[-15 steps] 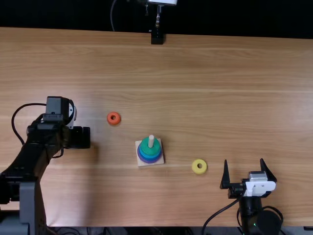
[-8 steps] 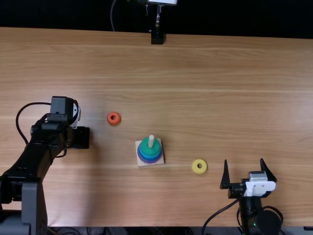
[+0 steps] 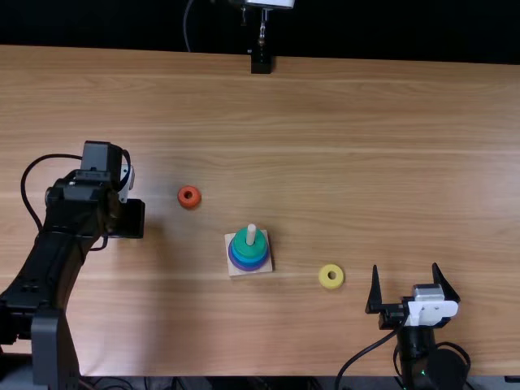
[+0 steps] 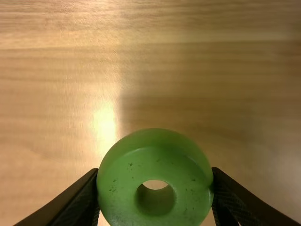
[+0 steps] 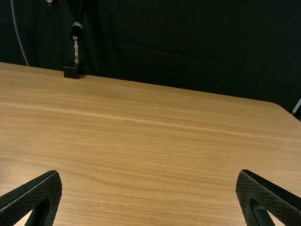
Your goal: Build the Hanoi tower: stack the rings onto the peg from bottom to top in this color order: purple, dark blue, light blue, dark green, light green, yellow, orange.
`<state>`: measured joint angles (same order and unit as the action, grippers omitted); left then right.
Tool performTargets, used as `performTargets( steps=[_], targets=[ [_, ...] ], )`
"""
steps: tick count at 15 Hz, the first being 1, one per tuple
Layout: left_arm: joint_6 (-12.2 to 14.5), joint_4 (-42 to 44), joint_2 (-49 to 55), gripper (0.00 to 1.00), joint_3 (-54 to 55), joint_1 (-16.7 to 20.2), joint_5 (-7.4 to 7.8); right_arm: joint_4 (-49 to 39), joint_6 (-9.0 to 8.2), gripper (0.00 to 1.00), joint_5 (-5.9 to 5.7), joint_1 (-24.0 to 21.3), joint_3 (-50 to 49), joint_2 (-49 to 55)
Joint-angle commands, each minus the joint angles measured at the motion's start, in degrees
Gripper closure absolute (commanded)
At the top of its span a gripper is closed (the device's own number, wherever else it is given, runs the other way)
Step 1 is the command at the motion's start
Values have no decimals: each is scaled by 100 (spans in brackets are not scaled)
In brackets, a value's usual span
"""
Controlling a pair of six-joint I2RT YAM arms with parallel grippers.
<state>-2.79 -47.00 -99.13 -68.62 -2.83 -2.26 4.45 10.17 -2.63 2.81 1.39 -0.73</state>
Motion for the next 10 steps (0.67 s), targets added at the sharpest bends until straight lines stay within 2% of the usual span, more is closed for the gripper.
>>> performTargets(
  steps=[1,4,8,10],
  targets=[
    [57,-341,263,100,-530,-209,26,99,-47,0,-148,-79,-77,73],
    [47,-1448,324,100,-1488,-657,15,99,-47,0,-148,-88,-77,73],
    [-48,-2123,403,100,-2402,-1457,26,89,-47,0,-148,-88,-77,73],
    [-344,-2524,403,100,-2806,-1809,26,99,-47,0,-148,-79,-77,73]
  ],
)
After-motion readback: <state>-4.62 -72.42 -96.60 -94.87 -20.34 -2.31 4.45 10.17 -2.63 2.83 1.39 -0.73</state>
